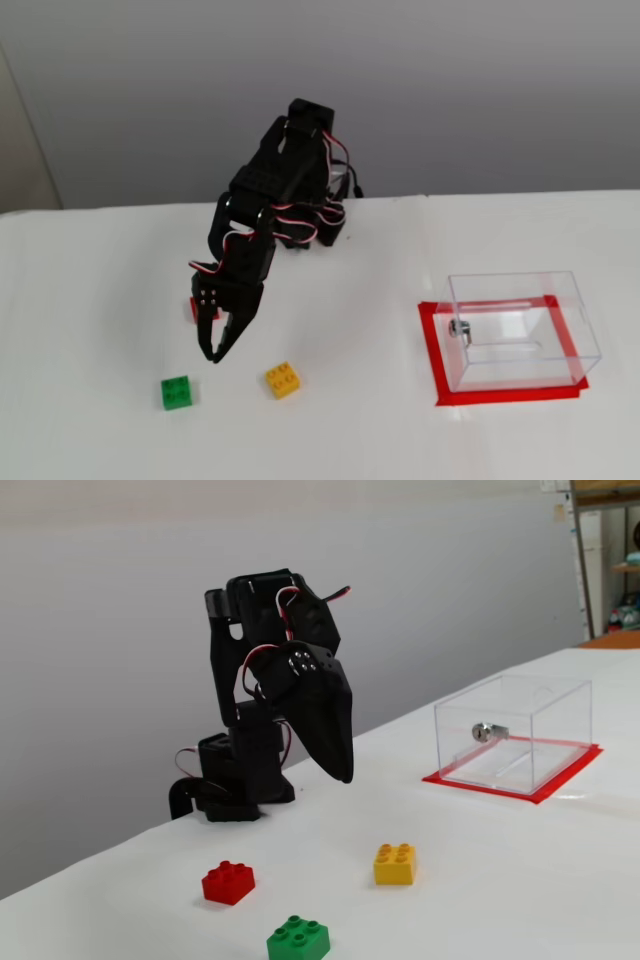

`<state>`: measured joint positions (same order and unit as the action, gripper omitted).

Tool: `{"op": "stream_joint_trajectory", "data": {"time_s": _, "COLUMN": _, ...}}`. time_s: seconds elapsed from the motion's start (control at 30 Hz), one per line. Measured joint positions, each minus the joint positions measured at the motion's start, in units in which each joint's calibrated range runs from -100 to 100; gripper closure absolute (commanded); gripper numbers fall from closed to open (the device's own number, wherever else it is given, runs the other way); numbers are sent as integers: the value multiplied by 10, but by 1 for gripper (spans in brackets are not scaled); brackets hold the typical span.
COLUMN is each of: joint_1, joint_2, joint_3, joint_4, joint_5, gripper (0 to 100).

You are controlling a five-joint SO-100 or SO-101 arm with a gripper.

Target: Pick the green lego brick and place it into the transparent box

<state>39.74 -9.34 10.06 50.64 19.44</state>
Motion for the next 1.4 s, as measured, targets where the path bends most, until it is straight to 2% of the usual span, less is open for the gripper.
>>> {"op": "stream_joint_trajectory", "data": {"time_s": 0.47, "joint_1": 50, "joint_2": 116, "joint_3": -1, "joint_4": -36, "joint_5": 77, "gripper": 98}}
{"op": "stream_joint_trajectory", "data": {"time_s": 0.7, "joint_1": 82, "joint_2": 134, "joint_3": -1, "joint_4": -36, "joint_5": 81, "gripper": 98}}
{"op": "stream_joint_trajectory", "data": {"time_s": 0.9, "joint_1": 100, "joint_2": 135, "joint_3": -1, "joint_4": -36, "joint_5": 94, "gripper": 82}}
{"op": "stream_joint_trajectory", "data": {"time_s": 1.3, "joint_1": 98, "joint_2": 178, "joint_3": -10, "joint_4": -59, "joint_5": 118, "gripper": 79}}
{"op": "stream_joint_trajectory", "data": {"time_s": 1.4, "joint_1": 103, "joint_2": 193, "joint_3": -11, "joint_4": -81, "joint_5": 119, "gripper": 74}}
